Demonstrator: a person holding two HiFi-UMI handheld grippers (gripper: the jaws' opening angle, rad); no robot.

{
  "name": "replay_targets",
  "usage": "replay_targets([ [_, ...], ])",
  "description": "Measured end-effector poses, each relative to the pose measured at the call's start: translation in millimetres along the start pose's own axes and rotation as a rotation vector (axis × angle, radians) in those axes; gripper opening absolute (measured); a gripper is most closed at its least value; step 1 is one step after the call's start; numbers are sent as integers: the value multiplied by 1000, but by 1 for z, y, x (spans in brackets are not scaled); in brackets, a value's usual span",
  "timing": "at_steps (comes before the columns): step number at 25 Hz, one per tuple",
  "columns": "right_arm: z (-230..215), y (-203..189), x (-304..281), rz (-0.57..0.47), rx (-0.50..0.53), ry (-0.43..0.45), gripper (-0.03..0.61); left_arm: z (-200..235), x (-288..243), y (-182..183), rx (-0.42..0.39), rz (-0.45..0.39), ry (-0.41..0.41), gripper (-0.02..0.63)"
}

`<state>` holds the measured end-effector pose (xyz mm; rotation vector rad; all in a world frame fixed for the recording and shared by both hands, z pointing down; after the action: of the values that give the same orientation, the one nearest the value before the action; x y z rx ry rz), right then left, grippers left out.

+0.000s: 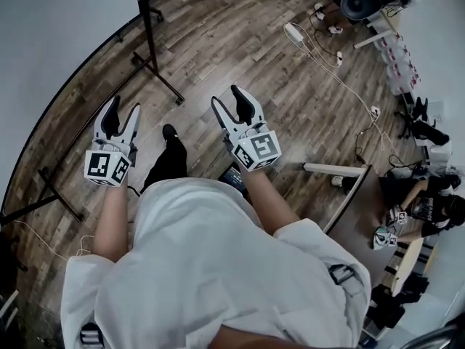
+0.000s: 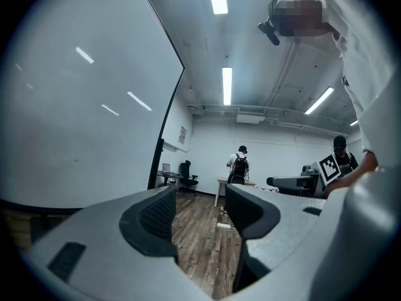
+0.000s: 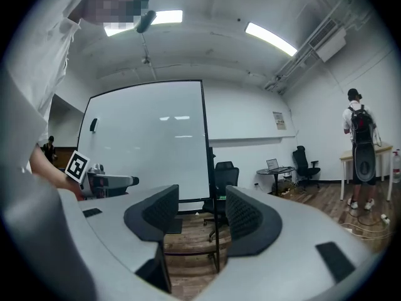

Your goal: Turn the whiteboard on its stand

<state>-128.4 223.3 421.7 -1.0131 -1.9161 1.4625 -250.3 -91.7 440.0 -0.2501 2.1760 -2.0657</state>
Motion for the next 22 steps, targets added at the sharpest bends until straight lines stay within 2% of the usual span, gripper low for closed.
replay_targets([
  [3,-22,6,-37,20,22,6,229,19,-32,-9,-9,10,11,230],
  [10,-61,29,-129,29,30,81,235,72,-95,-16,-15,18,53,230],
  [17,-90,58,-228,32,62,227,238,116,-145,-20,-16,27,116,230],
  [22,-98,73,-297,31,88,321,239,143,-162,-20,-14,30,170,230],
])
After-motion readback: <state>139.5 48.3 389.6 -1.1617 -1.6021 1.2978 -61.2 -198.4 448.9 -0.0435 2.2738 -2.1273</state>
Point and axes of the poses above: the fingertips, and each gripper's own axes: x backward along the fingers, z to its left, y out of its top, the point moved 10 cm from there along x, backward along the fingers, and after that the axes turned 13 degrees about -x, right-handed, at the moved point
